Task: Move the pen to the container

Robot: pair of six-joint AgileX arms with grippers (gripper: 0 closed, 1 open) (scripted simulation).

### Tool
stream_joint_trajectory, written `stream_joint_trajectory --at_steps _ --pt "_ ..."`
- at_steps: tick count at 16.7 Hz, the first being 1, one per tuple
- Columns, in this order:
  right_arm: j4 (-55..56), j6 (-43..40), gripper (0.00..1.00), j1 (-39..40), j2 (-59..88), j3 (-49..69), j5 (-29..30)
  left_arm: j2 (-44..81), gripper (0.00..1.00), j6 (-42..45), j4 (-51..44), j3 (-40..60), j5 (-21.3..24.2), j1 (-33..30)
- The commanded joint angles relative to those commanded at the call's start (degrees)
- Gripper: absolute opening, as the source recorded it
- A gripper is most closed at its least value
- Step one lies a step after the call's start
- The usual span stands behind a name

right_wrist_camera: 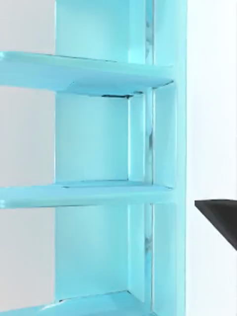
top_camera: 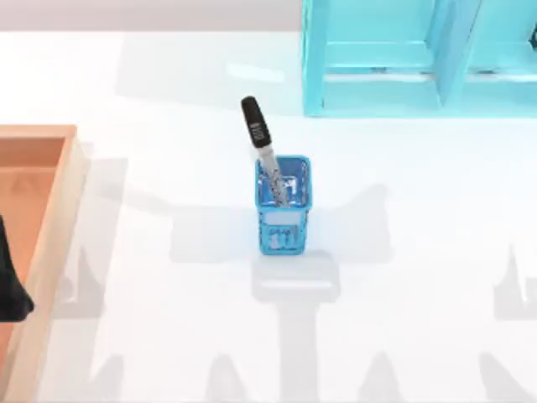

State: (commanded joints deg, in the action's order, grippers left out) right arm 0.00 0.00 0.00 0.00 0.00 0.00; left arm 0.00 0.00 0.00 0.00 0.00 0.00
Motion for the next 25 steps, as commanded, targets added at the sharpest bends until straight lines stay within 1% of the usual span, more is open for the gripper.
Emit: stream_joint_trajectory --at_steps 4,8,12,21,25 --pt "0.0 0.0 1.0 0.0 0.0 0.0 0.0 1.78 1.0 -0.72 1.76 0.59 0.53 -0.48" --pt "0.0 0.0 1.0 0.0 0.0 0.0 0.0 12.69 1.0 -4.22 11.65 3.5 3.38 -3.02" --pt "0.0 0.0 1.0 0.0 0.0 0.0 0.0 32.42 1.0 -9.18 26.67 7.43 7.78 -6.97" --pt "0.0 0.0 1.0 0.0 0.0 0.0 0.0 87.35 1.0 -22.08 63.61 16.21 19.25 -17.34" --pt "0.0 0.0 1.0 0.0 0.0 0.0 0.0 104.72 1.0 -26.82 75.81 19.36 23.12 -20.8"
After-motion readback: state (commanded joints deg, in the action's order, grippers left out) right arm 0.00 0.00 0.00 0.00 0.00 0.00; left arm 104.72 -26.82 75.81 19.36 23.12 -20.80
